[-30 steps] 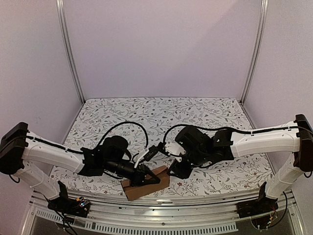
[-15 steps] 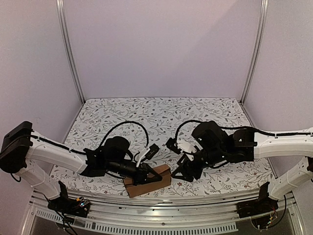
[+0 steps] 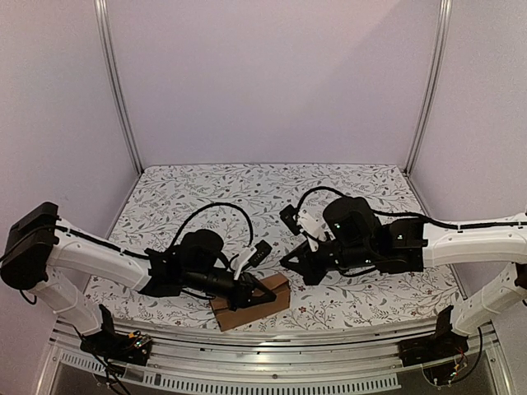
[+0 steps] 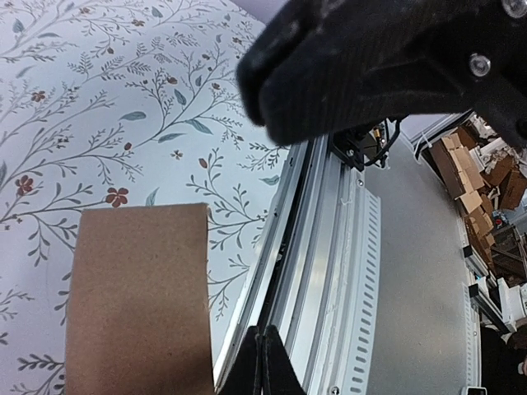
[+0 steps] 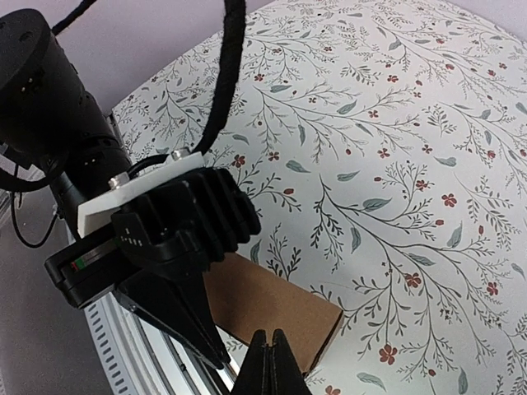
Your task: Fold the paper box
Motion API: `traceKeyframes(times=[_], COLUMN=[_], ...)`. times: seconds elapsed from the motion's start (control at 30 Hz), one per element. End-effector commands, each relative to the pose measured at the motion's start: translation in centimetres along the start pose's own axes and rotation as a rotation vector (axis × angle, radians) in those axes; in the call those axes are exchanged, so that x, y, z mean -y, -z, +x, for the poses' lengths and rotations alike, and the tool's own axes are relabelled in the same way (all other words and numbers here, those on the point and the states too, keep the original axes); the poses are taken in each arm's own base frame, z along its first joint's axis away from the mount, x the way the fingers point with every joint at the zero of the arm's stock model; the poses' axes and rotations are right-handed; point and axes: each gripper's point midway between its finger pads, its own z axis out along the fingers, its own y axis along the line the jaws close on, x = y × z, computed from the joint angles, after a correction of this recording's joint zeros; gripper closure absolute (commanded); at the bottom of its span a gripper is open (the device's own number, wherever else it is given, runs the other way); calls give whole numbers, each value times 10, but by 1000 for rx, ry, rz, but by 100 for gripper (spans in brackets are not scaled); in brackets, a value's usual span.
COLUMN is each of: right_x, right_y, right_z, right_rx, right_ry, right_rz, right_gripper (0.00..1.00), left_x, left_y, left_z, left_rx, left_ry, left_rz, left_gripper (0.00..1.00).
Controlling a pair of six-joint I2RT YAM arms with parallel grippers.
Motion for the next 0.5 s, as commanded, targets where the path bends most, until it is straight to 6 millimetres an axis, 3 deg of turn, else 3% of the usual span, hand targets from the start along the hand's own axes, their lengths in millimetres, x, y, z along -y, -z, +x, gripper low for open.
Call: traceKeyframes(times=[0.0,0.13,0.3,0.47], right_x=[2,15,31,41], right_y=[-24,-43,-67,-73], right_z=[11,35,87,120], right_rx=[11,4,-46,-78], right_ry=[-69,-105,-180,-247], right_rz=[-10,13,15,24], right_gripper=[100,100,100,100], left_x=[-34,-34,-31,-31], left_y=[-5,-5,-8,-10], left_z=[52,53,52,53], left_rx=[-167,-174,-182,-191], left_ry=[62,58,46,40], left_rz=[-149,-163,-170,-177], left_gripper=[100,100,100,100])
